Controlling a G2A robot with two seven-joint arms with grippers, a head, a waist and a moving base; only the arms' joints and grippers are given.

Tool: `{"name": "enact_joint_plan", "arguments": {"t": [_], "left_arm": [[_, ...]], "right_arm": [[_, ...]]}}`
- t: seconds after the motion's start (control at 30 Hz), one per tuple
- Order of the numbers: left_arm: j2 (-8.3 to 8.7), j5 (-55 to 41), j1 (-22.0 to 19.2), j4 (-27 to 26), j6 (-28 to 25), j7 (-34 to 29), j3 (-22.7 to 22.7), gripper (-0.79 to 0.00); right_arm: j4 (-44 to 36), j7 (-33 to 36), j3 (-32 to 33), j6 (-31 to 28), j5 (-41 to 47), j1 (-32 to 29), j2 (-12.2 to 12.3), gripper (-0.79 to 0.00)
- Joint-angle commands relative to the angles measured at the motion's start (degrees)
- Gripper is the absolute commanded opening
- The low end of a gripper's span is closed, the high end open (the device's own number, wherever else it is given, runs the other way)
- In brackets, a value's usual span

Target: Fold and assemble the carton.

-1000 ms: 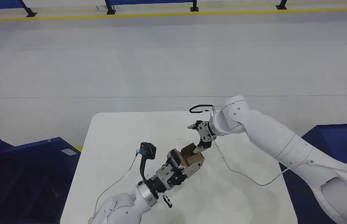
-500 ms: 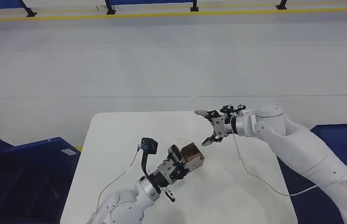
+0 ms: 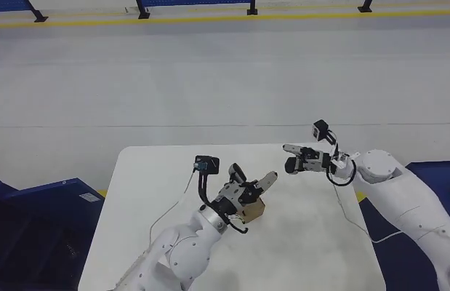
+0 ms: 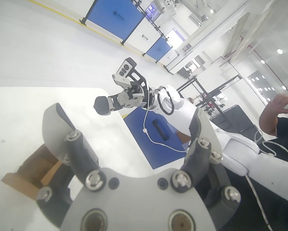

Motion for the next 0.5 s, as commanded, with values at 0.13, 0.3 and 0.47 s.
{"name": "enact_joint_plan", "arguments": {"t": [0.13, 0.3, 0.47], "left_arm": [[-1.14, -2.29, -3.91, 0.88, 3.27, -1.17, 1.56, 0.0], [-1.14, -2.29, -3.91, 0.88, 3.27, -1.17, 1.56, 0.0], [-0.85, 1.37, 2.57, -2.25, 1.17, 0.23, 5.38, 0.0]], "right_arm": [[6.43, 8.4, -0.36, -9.22, 3.02, 0.81, -2.21, 0.0], [6.43, 8.4, -0.36, -9.22, 3.02, 0.81, -2.21, 0.0], [6.43, 8.4, -0.36, -9.22, 3.02, 0.81, -2.21, 0.0]]}}
